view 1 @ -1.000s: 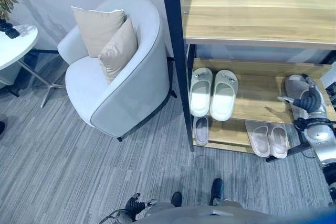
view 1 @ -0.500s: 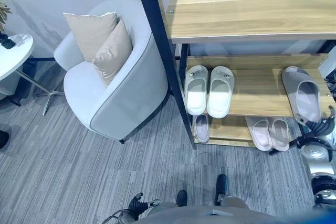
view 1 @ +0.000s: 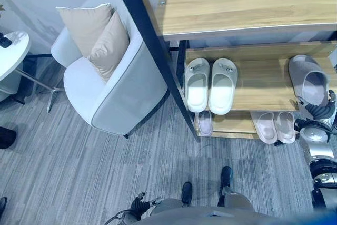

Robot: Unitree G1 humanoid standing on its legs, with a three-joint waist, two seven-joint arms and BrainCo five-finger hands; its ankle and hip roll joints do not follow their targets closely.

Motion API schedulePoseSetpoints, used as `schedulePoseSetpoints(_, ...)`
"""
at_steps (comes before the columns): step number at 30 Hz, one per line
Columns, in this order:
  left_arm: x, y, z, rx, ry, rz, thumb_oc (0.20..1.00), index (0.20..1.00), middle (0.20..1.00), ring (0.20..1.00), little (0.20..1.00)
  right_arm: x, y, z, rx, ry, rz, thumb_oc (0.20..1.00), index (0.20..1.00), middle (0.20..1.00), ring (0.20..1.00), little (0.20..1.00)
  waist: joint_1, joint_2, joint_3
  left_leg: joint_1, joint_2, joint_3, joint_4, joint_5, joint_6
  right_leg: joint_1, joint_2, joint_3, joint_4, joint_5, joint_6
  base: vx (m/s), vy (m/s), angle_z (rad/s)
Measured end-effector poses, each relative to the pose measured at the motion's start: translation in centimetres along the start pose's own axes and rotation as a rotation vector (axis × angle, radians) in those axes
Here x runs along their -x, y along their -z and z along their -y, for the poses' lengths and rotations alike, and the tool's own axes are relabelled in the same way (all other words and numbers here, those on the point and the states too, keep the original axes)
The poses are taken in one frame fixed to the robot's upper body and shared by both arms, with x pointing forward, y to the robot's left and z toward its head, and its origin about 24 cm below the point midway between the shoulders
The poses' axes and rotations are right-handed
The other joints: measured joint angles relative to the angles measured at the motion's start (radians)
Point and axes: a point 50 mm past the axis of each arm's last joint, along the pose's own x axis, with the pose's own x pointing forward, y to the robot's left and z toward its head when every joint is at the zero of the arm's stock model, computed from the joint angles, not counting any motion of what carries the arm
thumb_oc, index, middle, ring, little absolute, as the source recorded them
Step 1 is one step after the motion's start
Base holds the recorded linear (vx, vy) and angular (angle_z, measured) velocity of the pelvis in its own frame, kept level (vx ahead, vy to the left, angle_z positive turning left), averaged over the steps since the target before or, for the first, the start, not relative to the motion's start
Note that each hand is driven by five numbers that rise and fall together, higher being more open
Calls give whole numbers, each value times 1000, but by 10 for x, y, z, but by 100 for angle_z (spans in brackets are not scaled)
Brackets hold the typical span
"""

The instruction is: Arrange the slippers neatly on the shoe rack.

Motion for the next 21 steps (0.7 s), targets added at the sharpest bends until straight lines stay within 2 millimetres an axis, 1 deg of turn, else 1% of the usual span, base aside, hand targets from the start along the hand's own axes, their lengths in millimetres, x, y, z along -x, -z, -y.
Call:
schedulePoseSetpoints(3, 0, 0, -1, -2, -2, -3, 1000, 1000, 1000, 1000, 1000, 3, 2, -5, 5, -52, 4, 1000, 1000, 1000, 1000, 1000, -5, -6, 5, 12, 1, 1, -1, 0, 0, 13, 1, 1, 0, -4, 5, 0, 0, 0)
schedulePoseSetpoints(4, 0, 0, -2, -3, -3, -2, 1000, 1000, 1000, 1000, 1000, 4, 4, -6, -4, -73, -5, 1000, 1000, 1000, 1000, 1000, -7, -15, 11, 17, 0, 2, -1, -1, -1, 19, 0, 2, 0, -5, 6, 0, 0, 0)
schedulePoseSetpoints(5, -1, 0, -4, -7, -8, -2, 1000, 1000, 1000, 1000, 1000, 7, 4, -12, -35, -104, -10, 1000, 1000, 1000, 1000, 1000, -11, -25, 16, 18, 0, 2, -2, -1, -1, 21, 0, 2, 0, -5, 6, 0, 0, 0)
schedulePoseSetpoints(6, -1, 1, -6, -8, -11, -3, 1000, 1000, 1000, 1000, 1000, 8, 4, -14, -44, -128, -8, 1000, 1000, 1000, 1000, 1000, -14, -28, 17, 18, 0, 2, -2, -1, -1, 21, 0, 2, 0, -4, 7, 0, 0, 0)
schedulePoseSetpoints(9, -1, 3, -10, -10, -20, -10, 1000, 1000, 1000, 1000, 1000, 16, 7, -26, -117, -154, -35, 1000, 1000, 1000, 1000, 1000, -20, -48, 12, 17, 1, 4, -2, -1, 0, 19, 1, 4, 0, -3, 7, 0, 0, 0)
schedulePoseSetpoints(10, -1, 4, -10, -10, -21, -11, 1000, 1000, 1000, 1000, 1000, 18, 8, -28, -122, -164, -36, 1000, 1000, 1000, 1000, 1000, -20, -51, 11, 17, 1, 5, -2, -1, 0, 18, 1, 4, 0, -3, 7, 0, 0, 0)
schedulePoseSetpoints(12, 0, 5, -11, -9, -24, -14, 1000, 1000, 1000, 1000, 1000, 31, 8, -36, -158, -208, -20, 1000, 1000, 1000, 1000, 1000, -21, -56, 9, 17, 1, 5, -1, -1, 1, 18, 1, 4, 0, -3, 6, 0, 0, 0)
schedulePoseSetpoints(14, 0, 5, -12, -10, -25, -19, 1000, 1000, 1000, 1000, 1000, 38, 11, -40, -163, -233, -21, 1000, 1000, 1000, 1000, 1000, -19, -61, 3, 17, 0, 4, -1, -2, 2, 19, 0, 5, 0, -1, 4, 0, 0, 0)
schedulePoseSetpoints(15, 0, 7, -13, -11, -25, -27, 1000, 1000, 1000, 1000, 1000, 43, 9, -46, -173, -278, -16, 1000, 1000, 1000, 1000, 1000, -19, -68, -1, 17, 0, 4, -1, -2, 2, 19, 0, 4, 0, 1, 0, 0, 0, 0)
schedulePoseSetpoints(21, 0, 7, -13, -14, -23, -28, 1000, 1000, 1000, 1000, 1000, 48, 7, -54, -117, -348, 22, 1000, 1000, 1000, 1000, 1000, -15, -72, -6, 17, -1, 5, -1, -2, 2, 19, -1, 4, 0, -1, 4, 0, 0, 0)
